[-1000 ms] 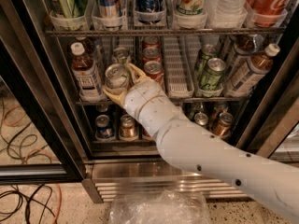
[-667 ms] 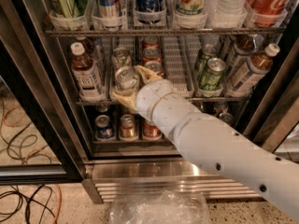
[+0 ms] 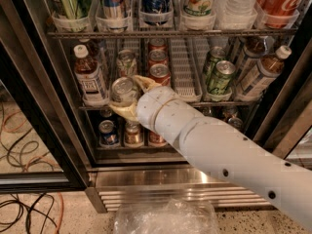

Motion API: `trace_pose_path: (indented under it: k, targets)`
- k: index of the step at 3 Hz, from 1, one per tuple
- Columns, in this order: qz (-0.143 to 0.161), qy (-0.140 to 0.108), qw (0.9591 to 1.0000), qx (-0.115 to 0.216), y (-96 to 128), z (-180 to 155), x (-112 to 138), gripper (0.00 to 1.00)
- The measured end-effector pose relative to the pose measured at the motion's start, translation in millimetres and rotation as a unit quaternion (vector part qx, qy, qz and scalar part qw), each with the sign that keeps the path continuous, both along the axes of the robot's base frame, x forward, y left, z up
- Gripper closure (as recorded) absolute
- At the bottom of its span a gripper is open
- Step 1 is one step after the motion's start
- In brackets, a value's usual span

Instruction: Pick 7up can from middle shelf of fridge

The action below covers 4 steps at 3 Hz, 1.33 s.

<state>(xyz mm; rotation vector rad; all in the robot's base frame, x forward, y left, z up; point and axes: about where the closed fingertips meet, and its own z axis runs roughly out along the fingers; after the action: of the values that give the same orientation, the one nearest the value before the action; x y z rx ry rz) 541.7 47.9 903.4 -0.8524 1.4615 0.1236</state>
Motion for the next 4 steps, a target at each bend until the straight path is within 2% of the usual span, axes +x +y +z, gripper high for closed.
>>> trace_pose_path:
  k: [1,3,4]
  targets:
    - [0.023,0.013,0.9996,-0.004,12.0,-7.2,-21.5,1.00]
    - [0.063,0.072,0.9953,0.013,57.1,-32.1,-88.3,1.00]
    - [0.044,0.096,0.9944,0.009,59.9,-41.0,-100.3,1.00]
